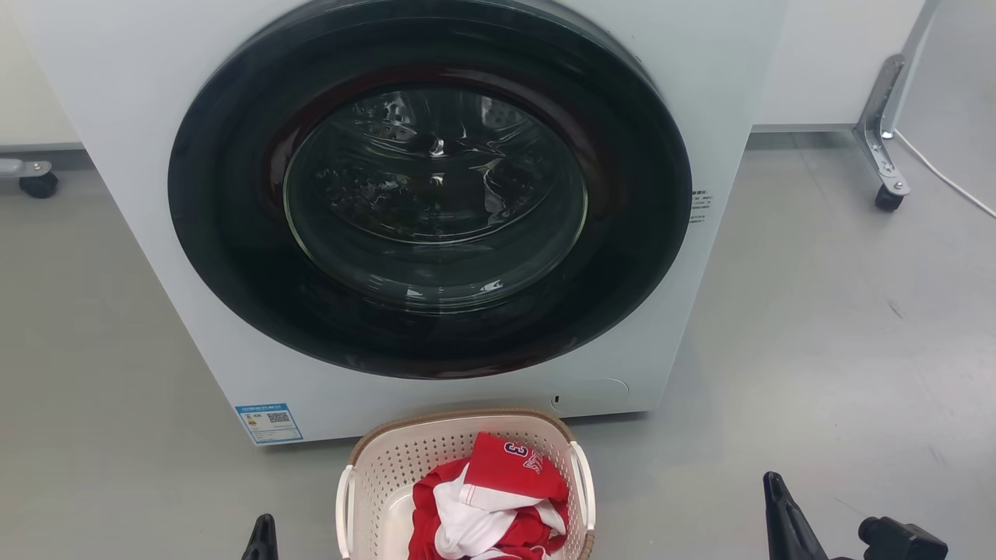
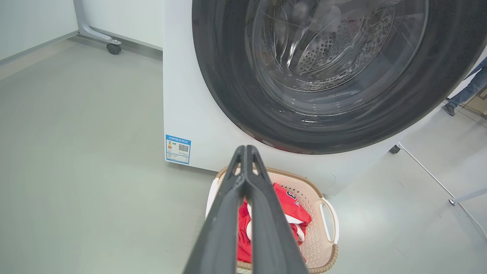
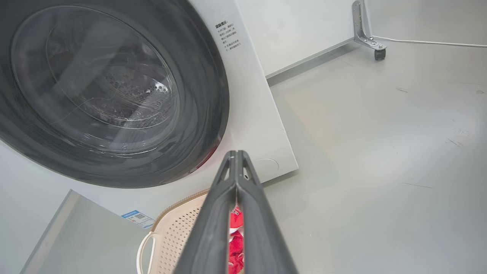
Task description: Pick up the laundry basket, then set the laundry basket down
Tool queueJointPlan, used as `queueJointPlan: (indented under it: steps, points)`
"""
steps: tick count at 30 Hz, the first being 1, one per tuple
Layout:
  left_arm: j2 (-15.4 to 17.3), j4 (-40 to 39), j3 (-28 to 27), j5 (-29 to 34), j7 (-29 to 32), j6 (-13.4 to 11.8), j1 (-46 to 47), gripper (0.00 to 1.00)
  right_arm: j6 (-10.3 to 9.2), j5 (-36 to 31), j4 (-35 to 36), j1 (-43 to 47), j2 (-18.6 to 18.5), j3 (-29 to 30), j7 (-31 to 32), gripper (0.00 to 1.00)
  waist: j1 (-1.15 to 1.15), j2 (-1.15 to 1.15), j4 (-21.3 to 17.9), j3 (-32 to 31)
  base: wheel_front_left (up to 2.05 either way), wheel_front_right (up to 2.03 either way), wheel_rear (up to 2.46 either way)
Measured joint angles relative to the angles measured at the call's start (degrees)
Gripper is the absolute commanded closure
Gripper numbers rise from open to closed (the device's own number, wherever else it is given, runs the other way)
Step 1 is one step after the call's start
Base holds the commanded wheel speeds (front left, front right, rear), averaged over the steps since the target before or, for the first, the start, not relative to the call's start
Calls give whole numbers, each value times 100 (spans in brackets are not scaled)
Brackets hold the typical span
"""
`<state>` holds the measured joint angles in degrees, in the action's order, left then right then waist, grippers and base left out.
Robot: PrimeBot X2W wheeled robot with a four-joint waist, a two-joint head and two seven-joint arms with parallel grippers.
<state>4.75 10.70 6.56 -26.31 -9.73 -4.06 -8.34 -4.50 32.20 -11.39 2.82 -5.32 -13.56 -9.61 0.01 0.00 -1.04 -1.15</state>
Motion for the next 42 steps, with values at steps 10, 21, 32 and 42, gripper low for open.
queueJointPlan:
  steps: [10,21,32,42]
  points:
    - [-53,101,-163,-981,243,124,136,100,155,854,-60,-127,53,309,250,100,0,0,16,17,0,0,0]
    - [-79,182,-327,-1895,494,313,349,100,312,1684,-178,-221,83,616,481,100,0,1,30,35,0,0,0]
    - [-112,261,-490,-2805,726,461,487,100,463,2549,-242,-321,124,916,710,100,0,0,45,53,0,0,0]
    - [-124,353,-646,-3615,922,619,689,100,612,3312,-336,-402,159,1182,913,100,0,0,59,69,0,0,0]
